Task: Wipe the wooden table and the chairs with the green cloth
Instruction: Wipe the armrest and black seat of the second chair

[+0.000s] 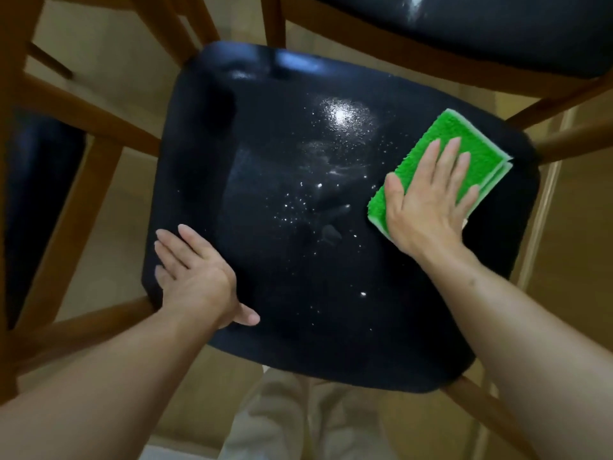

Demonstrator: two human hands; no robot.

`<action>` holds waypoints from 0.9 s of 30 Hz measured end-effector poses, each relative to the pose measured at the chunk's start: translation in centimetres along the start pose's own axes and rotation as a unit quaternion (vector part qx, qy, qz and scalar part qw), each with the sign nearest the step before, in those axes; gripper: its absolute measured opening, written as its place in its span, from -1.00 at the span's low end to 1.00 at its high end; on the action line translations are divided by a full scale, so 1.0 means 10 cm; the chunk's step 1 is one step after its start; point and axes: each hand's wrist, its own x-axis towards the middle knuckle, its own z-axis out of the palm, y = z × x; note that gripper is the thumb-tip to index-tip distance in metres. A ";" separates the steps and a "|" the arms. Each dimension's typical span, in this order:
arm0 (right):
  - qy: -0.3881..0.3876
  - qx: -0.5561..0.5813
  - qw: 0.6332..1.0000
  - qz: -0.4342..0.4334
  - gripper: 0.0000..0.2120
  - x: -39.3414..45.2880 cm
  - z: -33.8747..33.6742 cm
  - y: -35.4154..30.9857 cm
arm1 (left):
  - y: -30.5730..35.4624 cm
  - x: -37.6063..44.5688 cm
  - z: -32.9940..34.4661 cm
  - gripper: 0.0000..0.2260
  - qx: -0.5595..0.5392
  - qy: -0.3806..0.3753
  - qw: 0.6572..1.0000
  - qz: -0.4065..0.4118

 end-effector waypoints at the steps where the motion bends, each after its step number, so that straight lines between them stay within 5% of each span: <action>1: 0.024 -0.007 0.999 0.020 -0.27 0.03 0.04 -0.07 | -0.02 0.01 0.02 0.50 -0.018 -0.003 1.000 0.004; 6: 0.060 -0.037 0.997 0.043 -0.26 0.00 0.18 -0.49 | -0.04 0.03 0.06 0.55 -0.064 -0.022 0.998 0.020; 10: 0.019 -0.086 0.986 -0.138 -0.26 -0.45 0.51 -0.92 | -0.03 0.00 -0.01 0.56 -0.058 -0.042 0.997 0.022; 13: -0.017 -0.128 0.943 -0.308 -0.31 -0.76 0.72 -1.01 | -0.03 -0.02 -0.06 0.54 -0.057 -0.066 0.996 0.020; 16: -0.020 -0.127 0.921 -0.369 -0.36 -0.57 0.61 -0.83 | -0.03 -0.04 -0.09 0.54 -0.055 -0.079 0.995 0.018; 27: 0.051 -0.063 0.995 -0.065 -0.34 0.48 0.01 -1.03 | -0.06 -0.01 -0.11 0.52 -0.059 -0.107 0.992 0.035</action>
